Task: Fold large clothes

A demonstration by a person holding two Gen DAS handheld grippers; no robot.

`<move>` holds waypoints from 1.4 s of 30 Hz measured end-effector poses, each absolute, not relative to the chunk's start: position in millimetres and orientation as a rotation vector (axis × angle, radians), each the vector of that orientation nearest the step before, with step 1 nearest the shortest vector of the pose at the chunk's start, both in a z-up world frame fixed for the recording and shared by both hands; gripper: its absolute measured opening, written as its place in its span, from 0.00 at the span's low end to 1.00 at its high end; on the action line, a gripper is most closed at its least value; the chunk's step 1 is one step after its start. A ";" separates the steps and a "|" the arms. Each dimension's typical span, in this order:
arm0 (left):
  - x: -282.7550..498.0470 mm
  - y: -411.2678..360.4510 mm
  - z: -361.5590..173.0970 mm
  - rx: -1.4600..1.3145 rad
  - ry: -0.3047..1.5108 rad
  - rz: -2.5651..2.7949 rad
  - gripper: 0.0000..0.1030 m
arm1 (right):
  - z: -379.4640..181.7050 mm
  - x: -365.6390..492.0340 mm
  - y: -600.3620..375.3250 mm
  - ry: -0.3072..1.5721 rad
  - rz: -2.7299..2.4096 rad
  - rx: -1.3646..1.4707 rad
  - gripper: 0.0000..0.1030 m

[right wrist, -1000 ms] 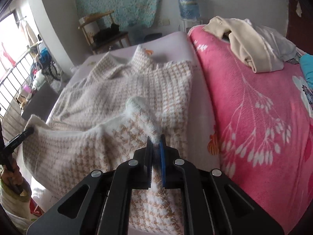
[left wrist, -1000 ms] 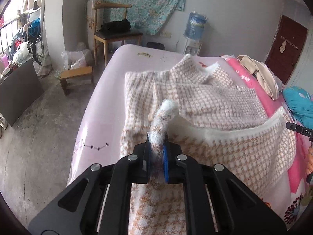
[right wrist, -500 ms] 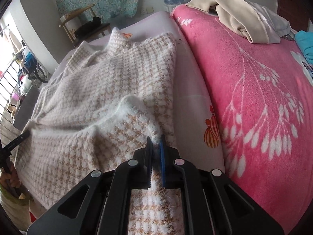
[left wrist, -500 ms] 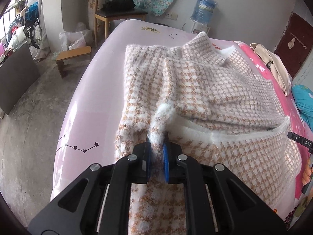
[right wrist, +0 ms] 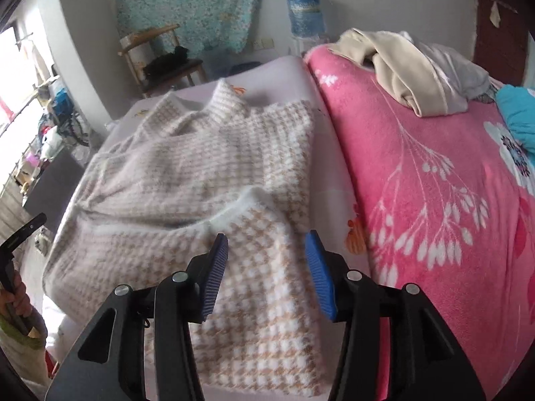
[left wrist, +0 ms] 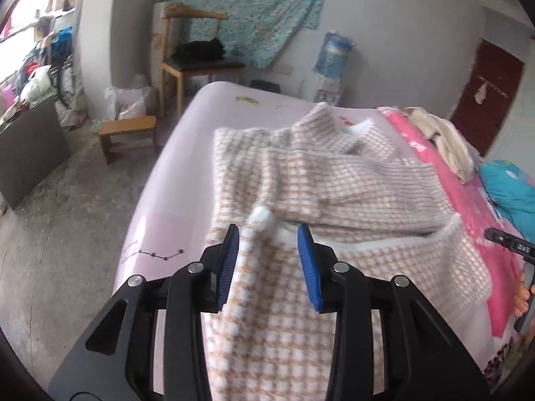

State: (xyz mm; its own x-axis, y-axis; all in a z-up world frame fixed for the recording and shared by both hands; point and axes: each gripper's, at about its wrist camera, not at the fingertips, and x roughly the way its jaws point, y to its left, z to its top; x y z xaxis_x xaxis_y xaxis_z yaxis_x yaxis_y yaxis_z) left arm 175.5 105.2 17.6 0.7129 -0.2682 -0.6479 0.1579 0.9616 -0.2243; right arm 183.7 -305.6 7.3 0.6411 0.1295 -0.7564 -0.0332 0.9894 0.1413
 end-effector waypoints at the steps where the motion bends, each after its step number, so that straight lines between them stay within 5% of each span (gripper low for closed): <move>1: 167.8 92.5 19.2 -0.147 0.743 -0.313 0.34 | 6.2 179.6 -288.9 0.876 0.174 0.114 0.46; 4: 155.4 44.6 5.4 -0.094 0.812 -0.516 0.34 | -13.8 176.5 -239.6 0.937 0.326 0.038 0.44; 7: 159.5 -3.1 -28.0 0.067 0.900 -0.512 0.35 | -46.2 189.3 -197.4 1.016 0.379 -0.068 0.32; 11: 183.1 -2.8 -47.4 0.014 0.923 -0.425 0.40 | -65.3 213.2 -202.3 1.062 0.372 0.049 0.34; 17: 160.6 18.9 -20.6 -0.009 0.863 -0.445 0.35 | -32.3 188.1 -215.4 1.007 0.217 -0.024 0.32; 27: 155.6 43.2 -46.4 0.013 0.934 -0.268 0.34 | -55.8 175.8 -283.3 1.076 -0.051 0.010 0.29; 34: 108.2 40.0 -6.7 -0.034 0.850 -0.469 0.32 | -12.4 123.4 -204.1 0.947 0.340 -0.046 0.29; 42: 99.6 -24.1 -50.1 0.126 0.945 -0.479 0.34 | -65.8 124.0 -160.4 1.054 0.388 -0.121 0.29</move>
